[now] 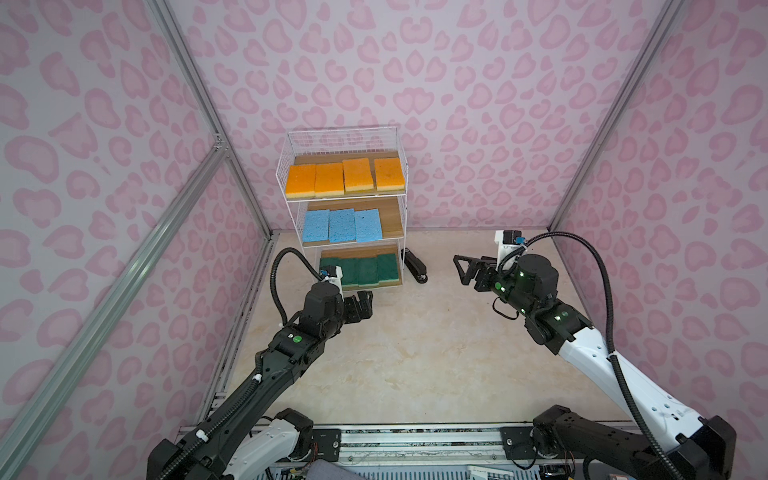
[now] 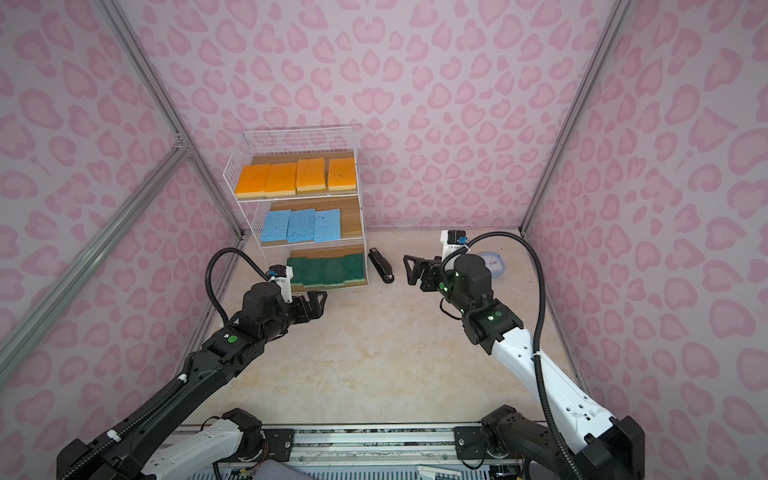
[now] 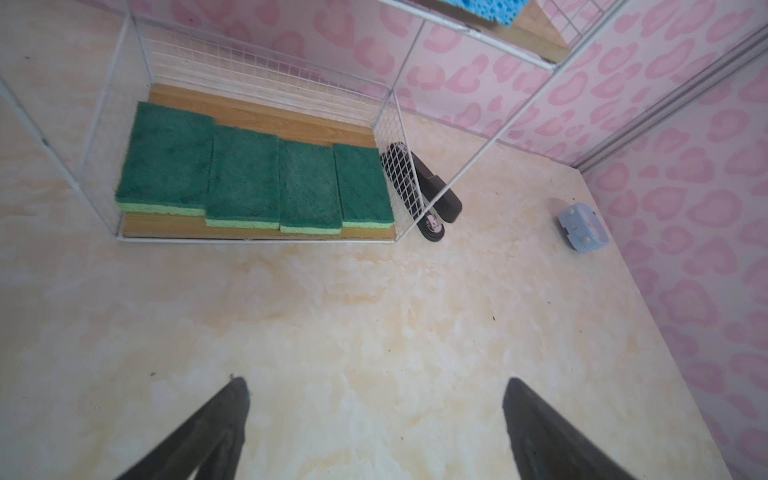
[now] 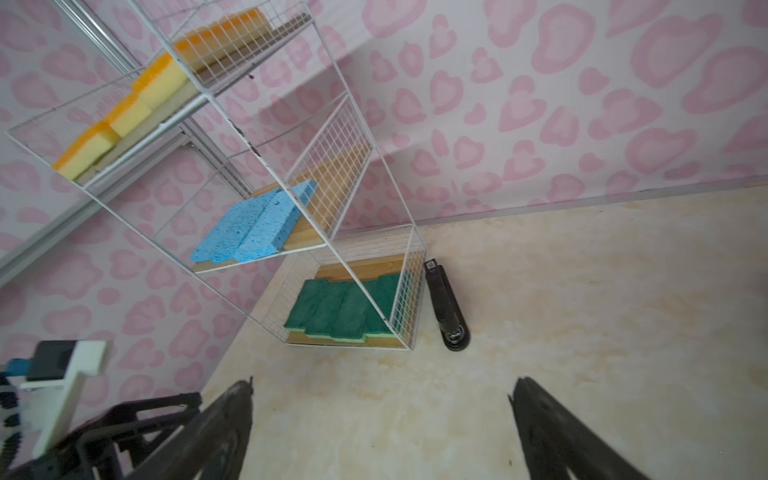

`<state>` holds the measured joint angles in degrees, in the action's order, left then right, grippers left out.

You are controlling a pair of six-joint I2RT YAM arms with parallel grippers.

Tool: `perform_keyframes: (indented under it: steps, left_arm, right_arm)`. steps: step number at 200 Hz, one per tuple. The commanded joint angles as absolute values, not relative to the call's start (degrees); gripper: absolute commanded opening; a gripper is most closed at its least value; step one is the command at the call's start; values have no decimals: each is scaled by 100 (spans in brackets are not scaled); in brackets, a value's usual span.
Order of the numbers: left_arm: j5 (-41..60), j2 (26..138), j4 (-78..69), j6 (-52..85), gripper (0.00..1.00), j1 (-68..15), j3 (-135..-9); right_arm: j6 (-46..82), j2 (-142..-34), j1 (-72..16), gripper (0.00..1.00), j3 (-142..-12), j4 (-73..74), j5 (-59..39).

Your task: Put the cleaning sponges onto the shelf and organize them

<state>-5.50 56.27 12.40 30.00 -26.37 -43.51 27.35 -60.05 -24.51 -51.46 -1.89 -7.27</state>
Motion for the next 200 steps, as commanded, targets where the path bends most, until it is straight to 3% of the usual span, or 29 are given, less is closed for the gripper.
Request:
perform_keyframes:
  steps: [1, 49, 108, 200]
  left_arm:
    - [-1274, 5454, 1427, 2988, 97, -2637, -4438]
    - [-2551, 4839, 1789, 2597, 97, -2585, -4378]
    - [-2617, 4327, 1070, 1711, 97, -2203, -3377]
    - [-1720, 6850, -792, 1089, 97, -437, -3353]
  right_arm:
    - [2399, -5667, -2204, 98, -4518, 8, -206]
    - [1557, -5104, -2083, 98, -3033, 978, 1199]
    - [324, -5185, -2043, 98, -2003, 2080, 2220]
    - [119, -7501, -1479, 98, -1532, 4952, 3096]
